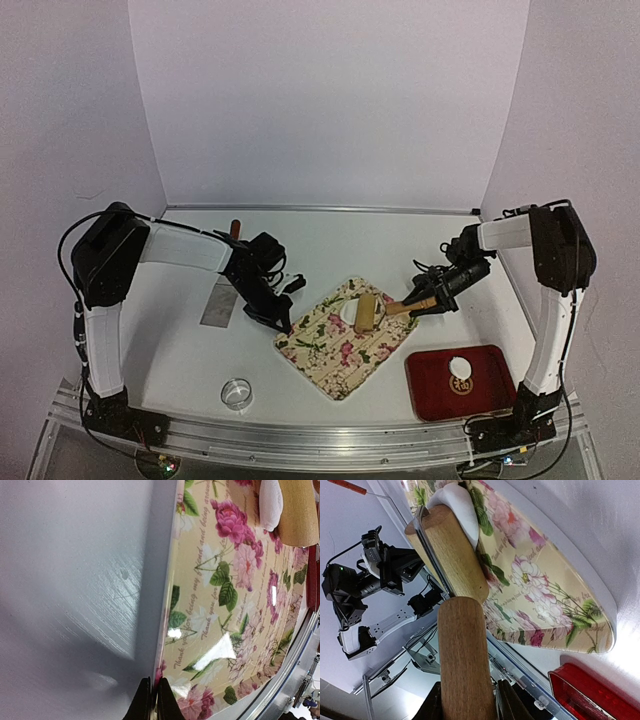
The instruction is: Roll out the dumpling wrappers from the dough
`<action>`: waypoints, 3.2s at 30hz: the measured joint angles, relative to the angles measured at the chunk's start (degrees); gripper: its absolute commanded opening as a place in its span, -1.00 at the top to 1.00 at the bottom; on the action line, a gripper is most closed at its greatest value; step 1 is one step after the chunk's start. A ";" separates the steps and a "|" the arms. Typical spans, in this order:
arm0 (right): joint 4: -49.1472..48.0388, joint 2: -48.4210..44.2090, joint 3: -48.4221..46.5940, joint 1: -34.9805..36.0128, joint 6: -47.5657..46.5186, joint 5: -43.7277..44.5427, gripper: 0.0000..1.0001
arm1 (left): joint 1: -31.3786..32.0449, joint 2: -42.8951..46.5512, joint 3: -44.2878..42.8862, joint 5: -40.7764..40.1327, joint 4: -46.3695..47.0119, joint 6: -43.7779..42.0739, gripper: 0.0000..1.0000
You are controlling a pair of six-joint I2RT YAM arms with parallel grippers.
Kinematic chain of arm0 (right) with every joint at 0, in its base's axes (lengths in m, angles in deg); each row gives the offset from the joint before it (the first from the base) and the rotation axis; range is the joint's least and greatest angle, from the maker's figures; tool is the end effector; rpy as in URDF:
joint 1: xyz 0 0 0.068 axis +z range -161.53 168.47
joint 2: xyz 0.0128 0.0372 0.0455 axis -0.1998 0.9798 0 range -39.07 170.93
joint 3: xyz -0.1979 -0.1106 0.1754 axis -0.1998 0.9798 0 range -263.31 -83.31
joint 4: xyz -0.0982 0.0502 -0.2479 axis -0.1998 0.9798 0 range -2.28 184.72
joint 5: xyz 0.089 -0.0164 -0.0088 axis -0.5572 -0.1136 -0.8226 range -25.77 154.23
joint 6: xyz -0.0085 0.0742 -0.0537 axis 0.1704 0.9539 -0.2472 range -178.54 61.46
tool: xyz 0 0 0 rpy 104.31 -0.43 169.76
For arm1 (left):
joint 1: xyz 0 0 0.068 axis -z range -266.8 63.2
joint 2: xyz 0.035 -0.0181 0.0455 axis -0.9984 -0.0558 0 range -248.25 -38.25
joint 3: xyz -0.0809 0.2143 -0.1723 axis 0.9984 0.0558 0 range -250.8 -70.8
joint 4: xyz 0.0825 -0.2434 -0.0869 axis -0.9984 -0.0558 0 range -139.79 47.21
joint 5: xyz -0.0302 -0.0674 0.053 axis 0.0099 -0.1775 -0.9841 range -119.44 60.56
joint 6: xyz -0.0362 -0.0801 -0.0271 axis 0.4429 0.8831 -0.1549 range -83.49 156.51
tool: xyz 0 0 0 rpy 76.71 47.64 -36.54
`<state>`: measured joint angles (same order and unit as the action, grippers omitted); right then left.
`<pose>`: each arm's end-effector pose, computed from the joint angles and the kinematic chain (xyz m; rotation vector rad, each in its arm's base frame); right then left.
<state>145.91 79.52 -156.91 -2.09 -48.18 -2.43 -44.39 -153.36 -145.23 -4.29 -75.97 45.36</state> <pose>0.3347 0.1325 0.1156 -0.1962 -2.3333 -1.4664 0.2807 -0.3039 0.1016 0.9501 2.8245 -0.7819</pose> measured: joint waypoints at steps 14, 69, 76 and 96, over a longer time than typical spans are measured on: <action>2.08 -1.55 0.40 -2.38 -0.51 1.83 1.00 | -0.01 -0.52 -0.72 0.16 -0.32 -0.02 1.00; 8.90 -8.18 -9.68 6.60 1.42 16.94 1.00 | 2.21 -1.13 -4.96 -6.46 -10.95 -20.88 1.00; 10.19 -4.07 -12.98 6.75 0.59 15.83 1.00 | 2.52 -1.20 -5.15 -7.06 -11.20 -20.90 1.00; 9.42 3.74 -18.01 11.68 0.45 9.19 1.00 | 2.84 -1.22 -5.31 -7.41 -12.17 -20.85 1.00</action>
<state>155.34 83.26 -174.92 9.59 -47.73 6.76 -41.54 -154.58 -150.54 -11.71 -88.14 24.51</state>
